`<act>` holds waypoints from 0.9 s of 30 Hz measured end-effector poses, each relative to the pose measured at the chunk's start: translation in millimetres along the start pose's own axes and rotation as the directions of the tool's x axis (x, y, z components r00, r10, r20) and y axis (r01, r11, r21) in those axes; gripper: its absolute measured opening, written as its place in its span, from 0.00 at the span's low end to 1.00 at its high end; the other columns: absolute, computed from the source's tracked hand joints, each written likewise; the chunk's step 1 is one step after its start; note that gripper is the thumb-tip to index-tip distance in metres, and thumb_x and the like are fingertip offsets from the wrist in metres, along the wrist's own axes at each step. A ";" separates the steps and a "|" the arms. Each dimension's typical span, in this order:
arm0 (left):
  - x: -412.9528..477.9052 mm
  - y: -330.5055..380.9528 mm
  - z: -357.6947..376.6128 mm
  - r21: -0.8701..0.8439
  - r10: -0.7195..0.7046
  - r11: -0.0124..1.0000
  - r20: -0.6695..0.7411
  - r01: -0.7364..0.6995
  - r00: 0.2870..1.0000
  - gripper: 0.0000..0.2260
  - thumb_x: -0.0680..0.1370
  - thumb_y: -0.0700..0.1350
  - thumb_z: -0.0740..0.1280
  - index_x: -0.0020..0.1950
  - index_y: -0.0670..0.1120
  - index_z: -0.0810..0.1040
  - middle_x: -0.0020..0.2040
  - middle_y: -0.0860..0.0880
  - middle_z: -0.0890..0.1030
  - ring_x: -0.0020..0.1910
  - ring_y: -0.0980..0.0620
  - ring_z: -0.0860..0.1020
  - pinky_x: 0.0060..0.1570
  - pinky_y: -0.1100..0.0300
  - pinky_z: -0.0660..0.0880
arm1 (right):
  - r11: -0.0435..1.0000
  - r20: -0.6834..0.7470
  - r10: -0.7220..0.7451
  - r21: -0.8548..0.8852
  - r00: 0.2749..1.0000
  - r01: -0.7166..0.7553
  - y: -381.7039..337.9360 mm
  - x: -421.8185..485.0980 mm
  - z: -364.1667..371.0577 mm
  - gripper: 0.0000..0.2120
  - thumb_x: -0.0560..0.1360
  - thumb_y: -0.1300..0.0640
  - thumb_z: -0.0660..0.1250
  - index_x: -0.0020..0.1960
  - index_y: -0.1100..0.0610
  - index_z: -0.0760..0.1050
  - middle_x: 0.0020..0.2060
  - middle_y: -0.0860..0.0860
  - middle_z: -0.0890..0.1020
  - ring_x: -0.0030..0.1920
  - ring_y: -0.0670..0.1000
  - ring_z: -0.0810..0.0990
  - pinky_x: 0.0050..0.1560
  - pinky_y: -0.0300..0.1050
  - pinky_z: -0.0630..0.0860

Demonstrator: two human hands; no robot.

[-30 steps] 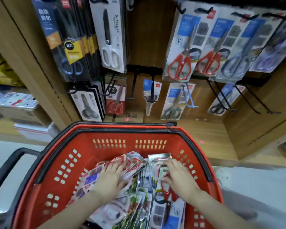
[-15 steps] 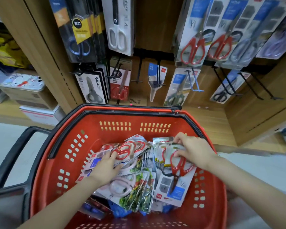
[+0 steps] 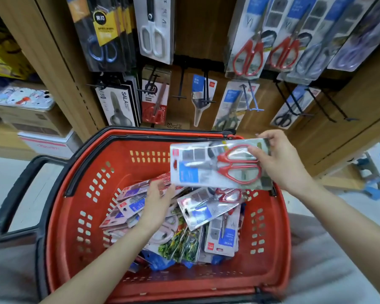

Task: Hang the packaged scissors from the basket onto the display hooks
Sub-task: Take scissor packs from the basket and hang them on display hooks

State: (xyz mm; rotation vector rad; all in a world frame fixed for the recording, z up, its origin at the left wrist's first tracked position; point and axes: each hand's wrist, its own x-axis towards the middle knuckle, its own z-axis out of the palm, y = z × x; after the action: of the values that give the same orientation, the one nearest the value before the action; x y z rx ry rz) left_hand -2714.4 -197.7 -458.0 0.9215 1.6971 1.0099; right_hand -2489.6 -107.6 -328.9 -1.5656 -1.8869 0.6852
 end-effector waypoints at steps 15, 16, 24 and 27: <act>-14.4 44.9 -17.9 -0.429 -0.064 0.903 -0.149 -0.006 0.987 0.12 0.77 0.39 0.68 0.58 0.49 0.73 0.54 0.47 0.82 0.52 0.47 0.82 0.56 0.43 0.76 | 0.942 0.413 0.079 0.268 0.907 -0.204 21.6 -74.8 96.1 0.10 0.76 0.57 0.67 0.56 0.51 0.70 0.50 0.46 0.78 0.52 0.43 0.77 0.52 0.34 0.74; -14.0 42.2 -25.1 -0.401 -0.052 0.916 -0.146 -0.011 0.988 0.11 0.77 0.40 0.67 0.57 0.50 0.74 0.54 0.48 0.83 0.53 0.47 0.82 0.57 0.43 0.76 | 0.980 0.416 0.048 0.157 0.908 -0.124 34.8 -67.8 94.8 0.10 0.76 0.57 0.67 0.56 0.50 0.72 0.52 0.44 0.78 0.54 0.42 0.76 0.56 0.35 0.72; -17.2 20.4 -51.9 -0.248 -0.024 0.969 -0.164 -0.018 0.986 0.11 0.77 0.40 0.67 0.59 0.47 0.77 0.53 0.50 0.83 0.53 0.49 0.81 0.56 0.48 0.77 | 0.755 0.652 -0.057 -0.467 0.756 0.460 110.4 -40.4 109.6 0.36 0.71 0.59 0.72 0.74 0.53 0.59 0.72 0.49 0.63 0.76 0.52 0.52 0.75 0.46 0.41; -17.5 14.4 -51.7 -0.247 -0.047 0.969 -0.159 0.006 0.986 0.11 0.77 0.39 0.68 0.58 0.46 0.77 0.53 0.50 0.83 0.53 0.51 0.81 0.56 0.52 0.77 | 0.631 0.671 -0.096 -0.530 0.735 0.566 106.6 -32.9 106.9 0.28 0.70 0.52 0.73 0.67 0.53 0.68 0.64 0.49 0.69 0.71 0.52 0.60 0.75 0.46 0.47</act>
State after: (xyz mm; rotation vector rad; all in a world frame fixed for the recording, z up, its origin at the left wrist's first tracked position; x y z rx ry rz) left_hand -2756.3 -219.3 -427.0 0.6679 1.6658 1.2748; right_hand -2489.2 -123.2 -482.7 -1.3667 -3.1348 0.2454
